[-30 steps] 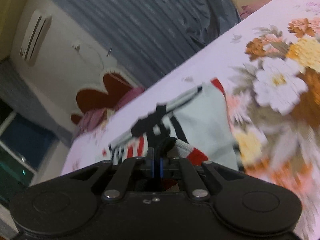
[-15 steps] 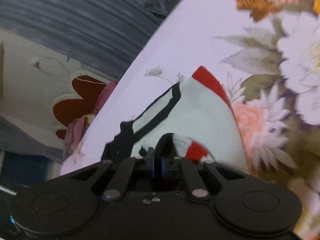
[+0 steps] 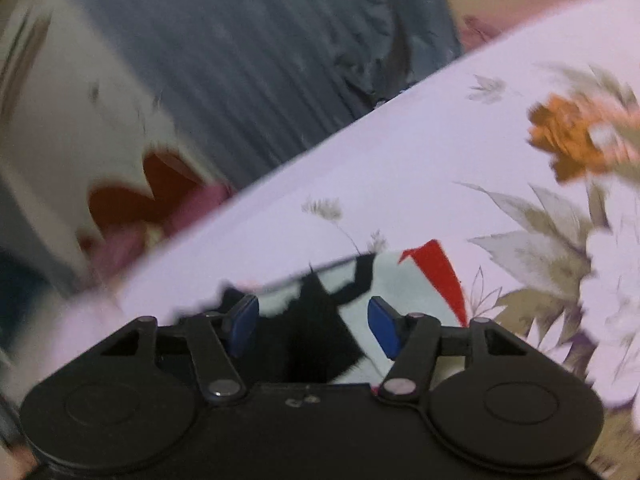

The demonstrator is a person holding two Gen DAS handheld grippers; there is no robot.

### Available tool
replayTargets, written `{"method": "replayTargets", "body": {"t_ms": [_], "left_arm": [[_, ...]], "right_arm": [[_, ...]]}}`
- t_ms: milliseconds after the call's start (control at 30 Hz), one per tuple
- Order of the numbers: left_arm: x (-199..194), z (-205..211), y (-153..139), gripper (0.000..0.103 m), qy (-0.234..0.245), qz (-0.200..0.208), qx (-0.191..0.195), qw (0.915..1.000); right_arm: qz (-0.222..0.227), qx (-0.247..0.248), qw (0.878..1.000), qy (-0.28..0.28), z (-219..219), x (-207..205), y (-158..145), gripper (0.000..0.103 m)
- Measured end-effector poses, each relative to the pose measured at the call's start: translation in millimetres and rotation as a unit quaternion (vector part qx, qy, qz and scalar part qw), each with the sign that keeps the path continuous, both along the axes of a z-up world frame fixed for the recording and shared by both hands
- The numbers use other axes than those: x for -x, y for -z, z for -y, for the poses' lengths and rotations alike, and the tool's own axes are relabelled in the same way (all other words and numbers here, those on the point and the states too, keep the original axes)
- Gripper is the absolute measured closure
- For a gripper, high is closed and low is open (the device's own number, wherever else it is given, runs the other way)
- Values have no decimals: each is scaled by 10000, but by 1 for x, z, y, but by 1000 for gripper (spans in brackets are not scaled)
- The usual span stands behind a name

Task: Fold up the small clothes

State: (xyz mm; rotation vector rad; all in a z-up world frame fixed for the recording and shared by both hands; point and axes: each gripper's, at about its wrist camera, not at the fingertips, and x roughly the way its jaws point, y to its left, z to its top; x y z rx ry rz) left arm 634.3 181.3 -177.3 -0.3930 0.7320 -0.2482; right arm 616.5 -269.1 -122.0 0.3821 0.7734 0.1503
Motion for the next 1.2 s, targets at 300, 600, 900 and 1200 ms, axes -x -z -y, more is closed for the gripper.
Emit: {"method": "replayTargets", "body": {"t_ms": [300, 600, 900, 1200], "left_arm": [[2, 29, -18, 100, 266, 639, -1651, 9838], [-16, 32, 2, 100, -359, 356, -1997, 9785], [9, 57, -27, 37, -477, 731, -2575, 9623], [31, 129, -21, 35, 902, 705, -2162, 9696]], "right_arm": [[666, 2371, 9624, -1145, -68, 9, 5, 94], [566, 2502, 9658, -379, -42, -7, 19, 94], [825, 2637, 9602, -397, -63, 1, -8, 62], [612, 2288, 9557, -1749, -136, 23, 10, 63]]}}
